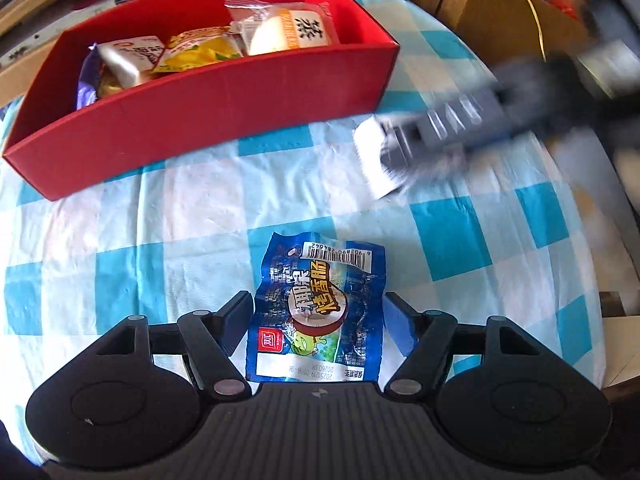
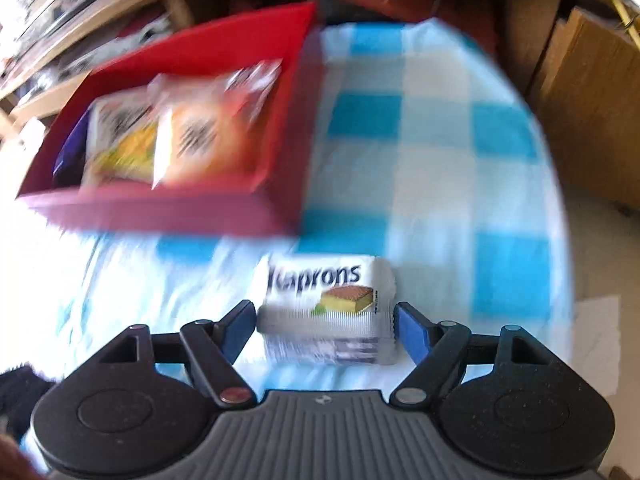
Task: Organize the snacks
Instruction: 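Grasp the blue sausage packet with the left gripper while the right gripper grasps the Kaprons packet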
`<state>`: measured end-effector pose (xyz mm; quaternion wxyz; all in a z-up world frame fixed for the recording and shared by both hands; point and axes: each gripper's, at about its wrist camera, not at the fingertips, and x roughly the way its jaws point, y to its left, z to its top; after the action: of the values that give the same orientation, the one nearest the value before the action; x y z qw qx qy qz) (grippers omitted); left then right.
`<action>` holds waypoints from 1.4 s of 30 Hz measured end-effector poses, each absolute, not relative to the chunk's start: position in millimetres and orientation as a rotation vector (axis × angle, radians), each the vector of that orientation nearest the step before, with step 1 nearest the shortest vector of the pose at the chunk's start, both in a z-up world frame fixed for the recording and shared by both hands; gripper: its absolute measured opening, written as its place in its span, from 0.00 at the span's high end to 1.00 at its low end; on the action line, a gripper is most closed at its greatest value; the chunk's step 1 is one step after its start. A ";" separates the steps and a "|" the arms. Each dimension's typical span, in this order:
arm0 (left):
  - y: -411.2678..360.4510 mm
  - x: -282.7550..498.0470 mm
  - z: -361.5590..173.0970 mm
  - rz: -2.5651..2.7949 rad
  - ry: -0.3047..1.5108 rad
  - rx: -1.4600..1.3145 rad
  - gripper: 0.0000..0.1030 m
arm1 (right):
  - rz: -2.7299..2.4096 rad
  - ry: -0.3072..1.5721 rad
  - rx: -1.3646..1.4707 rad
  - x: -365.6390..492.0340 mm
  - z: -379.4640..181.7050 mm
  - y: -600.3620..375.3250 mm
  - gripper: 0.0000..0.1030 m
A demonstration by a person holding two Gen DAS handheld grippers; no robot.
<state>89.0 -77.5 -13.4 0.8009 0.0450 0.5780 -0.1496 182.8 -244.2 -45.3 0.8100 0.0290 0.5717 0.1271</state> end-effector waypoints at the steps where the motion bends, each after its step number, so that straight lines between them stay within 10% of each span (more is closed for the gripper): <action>1: -76.2 90.3 -11.4 -0.320 1.239 0.093 0.26 | 0.293 1.241 0.084 174.1 -44.2 -242.6 0.15; 16: -59.5 92.1 -16.3 -0.315 1.257 0.077 0.26 | 0.411 1.126 -0.390 171.0 -44.3 -190.5 0.14; 33: -52.4 92.0 -17.9 -0.306 1.233 0.095 0.17 | 0.398 1.181 -0.302 167.5 -60.5 -182.6 0.00; 36: -52.6 93.7 -17.8 -0.302 1.235 0.091 0.20 | 0.390 1.167 -0.267 160.3 -47.5 -190.7 0.33; 42: -54.6 93.7 -16.3 -0.294 1.215 0.112 0.30 | 0.316 1.123 -0.268 144.8 -37.6 -197.6 0.33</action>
<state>93.7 -54.6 -16.3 0.8096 0.0526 0.5682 -0.1376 144.8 -197.6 -37.6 0.8261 -0.1264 0.5285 0.1489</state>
